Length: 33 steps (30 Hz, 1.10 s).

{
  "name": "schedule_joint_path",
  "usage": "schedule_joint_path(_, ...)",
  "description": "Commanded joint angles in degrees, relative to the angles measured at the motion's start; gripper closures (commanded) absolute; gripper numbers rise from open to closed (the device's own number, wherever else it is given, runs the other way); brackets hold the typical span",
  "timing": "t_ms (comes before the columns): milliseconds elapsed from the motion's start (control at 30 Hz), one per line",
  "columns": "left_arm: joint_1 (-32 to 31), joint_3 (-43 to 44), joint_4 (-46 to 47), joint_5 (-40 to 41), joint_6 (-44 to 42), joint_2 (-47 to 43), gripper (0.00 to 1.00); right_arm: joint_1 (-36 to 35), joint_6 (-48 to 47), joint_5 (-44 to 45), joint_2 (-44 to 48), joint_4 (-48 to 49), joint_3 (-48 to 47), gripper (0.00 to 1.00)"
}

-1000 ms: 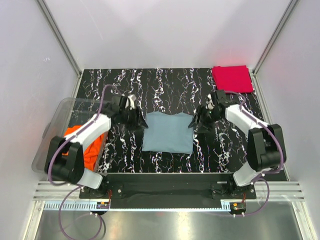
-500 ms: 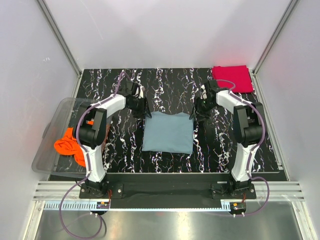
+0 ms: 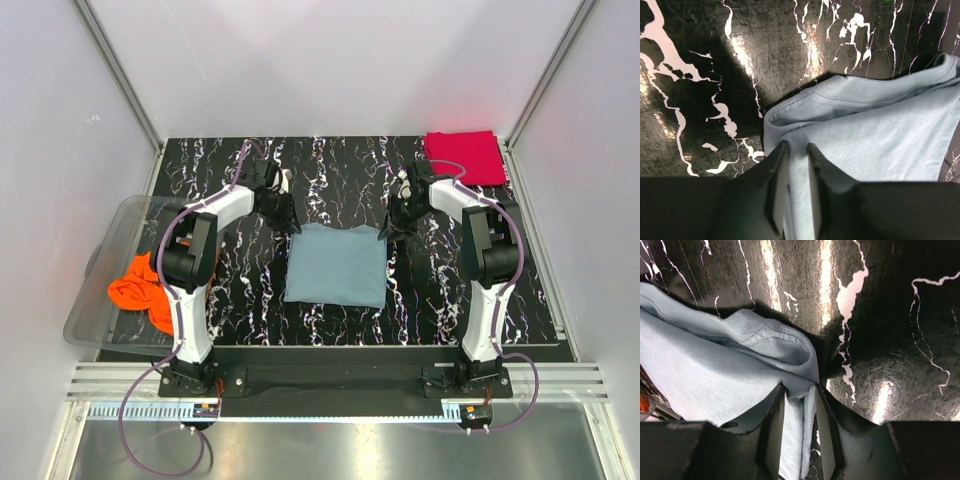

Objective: Fold and stack the t-shirts
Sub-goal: Fold the tshirt

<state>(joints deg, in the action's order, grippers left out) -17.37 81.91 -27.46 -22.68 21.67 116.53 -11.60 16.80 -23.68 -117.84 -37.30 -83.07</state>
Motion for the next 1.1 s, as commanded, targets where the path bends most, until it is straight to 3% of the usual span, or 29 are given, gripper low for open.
schedule_joint_path(0,0.2,1.9,0.7,-1.3,-0.9,0.0,0.77,0.1,0.0,-1.1,-0.2,1.1,-2.9,0.62)
schedule_joint_path(67,0.2,1.8,0.7,-1.4,-1.0,0.0,0.85,0.1,0.3,-1.7,0.0,1.1,-3.4,0.64)
schedule_joint_path(133,0.2,1.8,0.7,-1.5,-1.0,0.0,0.93,0.1,0.2,-2.1,0.0,1.1,-3.6,0.82)
schedule_joint_path(233,0.3,1.6,0.7,-0.7,-0.6,-0.9,1.0,0.1,-0.2,-2.5,0.1,1.2,-3.5,0.99)
schedule_joint_path(400,0.4,-1.4,0.0,-0.7,2.2,-6.8,1.0,0.0,1.0,0.4,5.8,-0.4,-1.2,1.0)
schedule_joint_path(733,-0.7,-13.6,-1.2,-1.5,6.3,-27.3,1.0,-1.8,5.4,-1.8,23.3,-2.8,9.5,1.0)
schedule_joint_path(1067,-0.7,-12.1,-4.5,-1.8,9.5,-34.1,1.0,-2.4,8.2,-4.2,28.7,-5.2,7.0,1.0)
